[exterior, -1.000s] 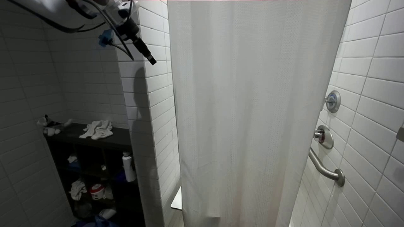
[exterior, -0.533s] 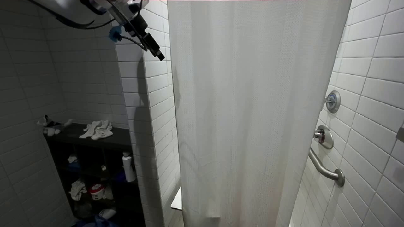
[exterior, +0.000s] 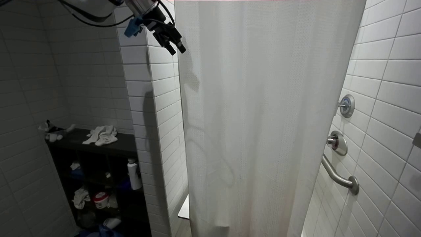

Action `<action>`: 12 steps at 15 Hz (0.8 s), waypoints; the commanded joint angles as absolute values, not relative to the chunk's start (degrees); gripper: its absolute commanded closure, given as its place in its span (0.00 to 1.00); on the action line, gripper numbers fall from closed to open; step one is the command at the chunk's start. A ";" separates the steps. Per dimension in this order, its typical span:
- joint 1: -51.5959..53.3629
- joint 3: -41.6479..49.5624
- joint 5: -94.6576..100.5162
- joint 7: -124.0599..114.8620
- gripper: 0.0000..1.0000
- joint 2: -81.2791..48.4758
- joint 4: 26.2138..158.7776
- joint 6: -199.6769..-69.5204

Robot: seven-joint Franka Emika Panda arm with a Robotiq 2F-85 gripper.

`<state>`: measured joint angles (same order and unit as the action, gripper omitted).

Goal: Open the curtain railing

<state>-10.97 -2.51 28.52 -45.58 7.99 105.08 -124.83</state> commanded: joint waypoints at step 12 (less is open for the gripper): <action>-5.63 -1.03 29.93 -37.27 0.00 5.57 101.34 -126.00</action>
<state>-6.30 -1.91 30.32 -39.74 6.35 102.47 -125.05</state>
